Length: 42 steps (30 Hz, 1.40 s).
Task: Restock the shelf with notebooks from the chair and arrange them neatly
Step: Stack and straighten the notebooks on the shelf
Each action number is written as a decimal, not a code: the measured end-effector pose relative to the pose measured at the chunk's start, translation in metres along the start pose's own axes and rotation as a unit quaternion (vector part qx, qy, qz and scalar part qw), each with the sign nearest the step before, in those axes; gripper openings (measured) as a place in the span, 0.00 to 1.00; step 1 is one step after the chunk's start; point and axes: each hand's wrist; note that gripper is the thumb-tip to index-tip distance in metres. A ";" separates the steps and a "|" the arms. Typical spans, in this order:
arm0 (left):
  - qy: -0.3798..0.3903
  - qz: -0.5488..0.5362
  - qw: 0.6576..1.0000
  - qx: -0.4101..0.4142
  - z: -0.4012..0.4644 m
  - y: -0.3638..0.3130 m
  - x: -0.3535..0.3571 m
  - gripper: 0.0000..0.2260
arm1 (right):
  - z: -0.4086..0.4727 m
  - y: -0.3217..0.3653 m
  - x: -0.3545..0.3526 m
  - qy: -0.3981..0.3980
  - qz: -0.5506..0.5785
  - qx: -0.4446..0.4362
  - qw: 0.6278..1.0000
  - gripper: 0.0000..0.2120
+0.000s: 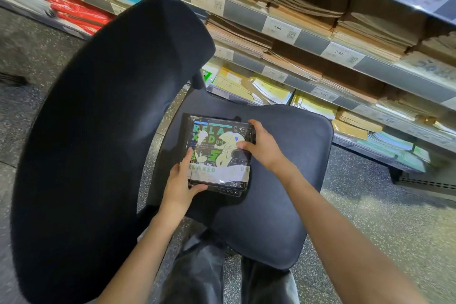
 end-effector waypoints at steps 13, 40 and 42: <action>-0.052 -0.002 0.998 -0.025 -0.003 -0.005 0.007 0.44 | -0.011 0.001 0.001 -0.028 0.088 0.019 0.996 0.28; -0.075 -0.109 0.978 0.162 -0.048 -0.244 -0.078 0.43 | -0.133 0.139 -0.218 -0.239 0.014 -0.117 0.964 0.33; -0.081 -0.117 0.970 0.200 -0.062 -0.275 -0.098 0.43 | -0.156 0.159 -0.243 -0.267 0.022 -0.131 0.954 0.34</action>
Point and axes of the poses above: each hand's wrist, its own z-axis towards the middle knuckle, its own x-axis out of the palm, y = z × x
